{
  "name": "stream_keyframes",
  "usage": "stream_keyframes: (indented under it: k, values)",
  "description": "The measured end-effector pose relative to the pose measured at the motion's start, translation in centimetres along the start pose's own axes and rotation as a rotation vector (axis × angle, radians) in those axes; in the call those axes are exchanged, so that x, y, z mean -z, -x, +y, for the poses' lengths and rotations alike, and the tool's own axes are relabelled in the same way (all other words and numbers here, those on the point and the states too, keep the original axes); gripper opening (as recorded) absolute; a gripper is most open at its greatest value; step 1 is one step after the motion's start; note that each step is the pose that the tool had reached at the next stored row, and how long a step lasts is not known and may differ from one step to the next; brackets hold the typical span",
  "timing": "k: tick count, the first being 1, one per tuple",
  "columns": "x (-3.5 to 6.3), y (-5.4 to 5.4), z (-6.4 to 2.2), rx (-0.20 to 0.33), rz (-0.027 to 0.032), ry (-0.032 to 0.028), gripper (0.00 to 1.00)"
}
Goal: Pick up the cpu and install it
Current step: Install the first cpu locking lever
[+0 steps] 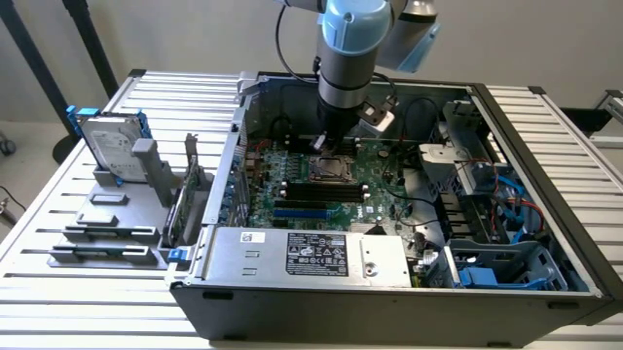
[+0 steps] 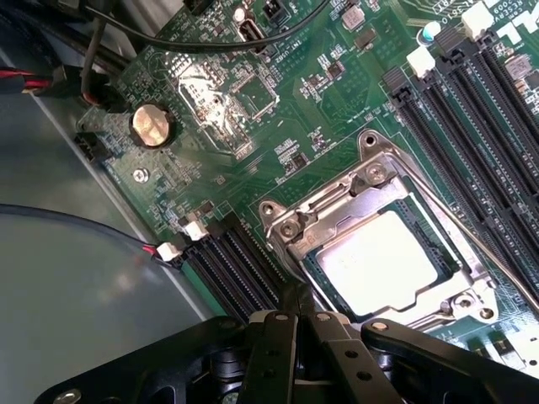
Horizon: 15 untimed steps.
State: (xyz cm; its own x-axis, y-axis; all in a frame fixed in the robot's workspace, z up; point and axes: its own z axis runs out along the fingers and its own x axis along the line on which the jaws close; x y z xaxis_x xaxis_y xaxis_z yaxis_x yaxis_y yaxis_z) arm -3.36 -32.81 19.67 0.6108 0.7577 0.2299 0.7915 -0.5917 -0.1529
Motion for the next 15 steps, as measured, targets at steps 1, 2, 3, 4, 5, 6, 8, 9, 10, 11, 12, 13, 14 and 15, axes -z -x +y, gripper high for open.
stream_keyframes:
  k: [1, 2, 3, 4, 5, 6, 8, 9, 10, 11, 12, 13, 14, 15]
  values:
    - [-0.02, -0.01, 0.03, 0.0, 0.0, 0.0001, 0.11]
    - [-0.04, -0.02, 0.06, 0.0, -0.0001, 0.0002, 0.11]
    - [-0.06, -0.04, 0.11, 0.0, -0.0003, 0.0002, 0.11]
    - [-0.07, -0.07, 0.17, 0.0, -0.0003, 0.0003, 0.11]
    - [-0.08, -0.1, 0.24, 0.0, -0.0004, 0.0003, 0.11]
    - [-0.1, -0.14, 0.31, 0.0, -0.0003, 0.0003, 0.11]
    - [-0.12, -0.22, 0.46, 0.0, -0.0005, 0.0003, 0.11]
    - [-0.12, -0.28, 0.56, 0.0, -0.0006, 0.0004, 0.11]
    - [-0.13, -0.33, 0.65, 0.0, -0.0005, 0.0004, 0.11]
    - [-0.15, -0.39, 0.76, 0.0, -0.0002, 0.0004, 0.11]
    - [-0.15, -0.44, 0.85, 0.0, 0.0, 0.0003, 0.11]
    - [-0.15, -0.47, 0.92, 0.0, 0.0, 0.0002, 0.11]
    - [-0.14, -0.49, 0.98, 0.0, -0.0002, 0.0002, 0.11]
    - [-0.13, -0.5, 1.01, 0.0, -0.0003, 0.0002, 0.11]
